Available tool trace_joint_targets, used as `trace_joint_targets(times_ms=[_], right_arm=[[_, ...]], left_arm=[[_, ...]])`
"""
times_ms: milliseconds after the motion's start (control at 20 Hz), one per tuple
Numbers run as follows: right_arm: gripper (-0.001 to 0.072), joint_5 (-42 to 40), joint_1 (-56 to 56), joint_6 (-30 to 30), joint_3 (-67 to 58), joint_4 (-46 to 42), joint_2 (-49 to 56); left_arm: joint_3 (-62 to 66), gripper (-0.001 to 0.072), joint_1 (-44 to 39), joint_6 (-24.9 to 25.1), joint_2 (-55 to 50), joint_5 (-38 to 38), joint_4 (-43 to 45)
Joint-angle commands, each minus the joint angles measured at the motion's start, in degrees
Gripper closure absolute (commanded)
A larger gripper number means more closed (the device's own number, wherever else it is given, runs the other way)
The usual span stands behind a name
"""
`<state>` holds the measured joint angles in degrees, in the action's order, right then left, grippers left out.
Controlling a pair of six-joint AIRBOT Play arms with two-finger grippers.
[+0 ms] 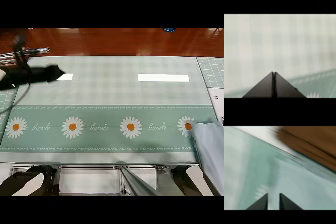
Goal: Fold the shirts.
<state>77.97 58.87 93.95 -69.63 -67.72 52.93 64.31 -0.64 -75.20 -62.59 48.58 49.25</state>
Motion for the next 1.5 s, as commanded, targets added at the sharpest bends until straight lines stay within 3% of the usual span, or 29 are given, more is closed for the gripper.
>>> trace_joint_targets(times_ms=[0,150,300,400,500,650,1450], right_arm=[[0.0669,-15.2,-19.5,-11.6,-10.9,21.8,5.7],[0.069,-18.5,-45.3,-12.5,-16.8,12.1,13.3],[0.0691,-15.7,-61.6,-5.2,-17.2,-5.9,21.7],[0.0691,-10.8,-66.3,-0.3,-17.2,-14.2,27.7],[0.0691,-6.1,-66.9,0.7,-17.2,-15.1,32.2],[0.069,-3.4,-66.9,0.8,-17.2,-18.4,34.4],[0.069,-3.8,-66.9,0.7,-17.2,-19.9,34.2]], left_arm=[[16.9,0.0695,-2.3,0.0,-2.2,-2.9,-0.2],[21.6,0.0695,-9.2,-0.3,-5.0,-3.3,4.0],[20.6,0.0695,-13.6,-11.3,-11.4,5.0,20.5],[19.5,0.0694,-13.7,-14.0,-17.1,13.3,23.3],[19.2,0.0694,-12.9,-14.1,-21.6,18.2,23.2],[19.2,0.0694,-11.6,-14.1,-22.8,17.6,23.2],[19.2,0.0694,-11.3,-14.1,-23.3,18.3,23.2]])
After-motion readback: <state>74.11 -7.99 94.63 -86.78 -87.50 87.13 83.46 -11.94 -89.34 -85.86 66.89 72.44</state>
